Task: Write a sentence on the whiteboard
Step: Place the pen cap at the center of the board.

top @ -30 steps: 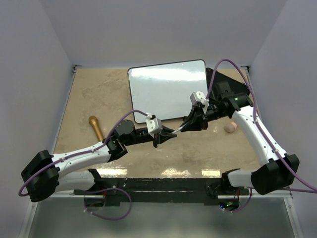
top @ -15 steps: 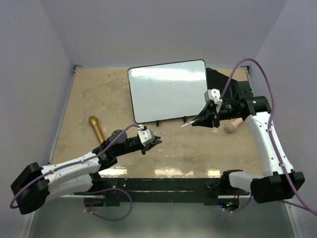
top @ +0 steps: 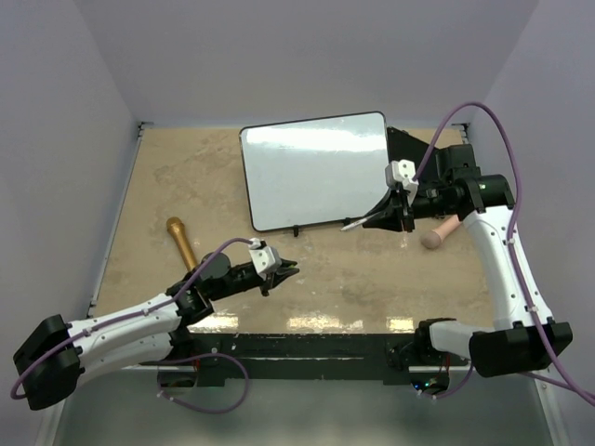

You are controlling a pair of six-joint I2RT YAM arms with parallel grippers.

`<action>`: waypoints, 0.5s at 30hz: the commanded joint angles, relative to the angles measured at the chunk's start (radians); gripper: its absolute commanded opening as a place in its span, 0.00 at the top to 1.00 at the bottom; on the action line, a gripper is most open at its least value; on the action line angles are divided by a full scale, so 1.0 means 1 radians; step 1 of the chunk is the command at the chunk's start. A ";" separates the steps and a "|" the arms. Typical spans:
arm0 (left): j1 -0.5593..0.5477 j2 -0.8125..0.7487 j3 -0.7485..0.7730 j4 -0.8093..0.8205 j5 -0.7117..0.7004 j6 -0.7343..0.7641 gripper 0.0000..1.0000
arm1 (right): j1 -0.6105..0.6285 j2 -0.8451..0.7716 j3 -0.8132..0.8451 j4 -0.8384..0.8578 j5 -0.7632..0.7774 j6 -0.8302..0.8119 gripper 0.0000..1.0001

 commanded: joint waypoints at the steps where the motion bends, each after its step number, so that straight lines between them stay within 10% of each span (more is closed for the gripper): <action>1: -0.023 -0.021 -0.023 0.050 -0.030 -0.027 1.00 | -0.009 0.023 0.068 -0.009 -0.002 -0.008 1.00; 15: -0.021 0.264 0.063 0.029 -0.142 -0.143 1.00 | -0.009 0.095 -0.091 0.205 -0.057 0.124 1.00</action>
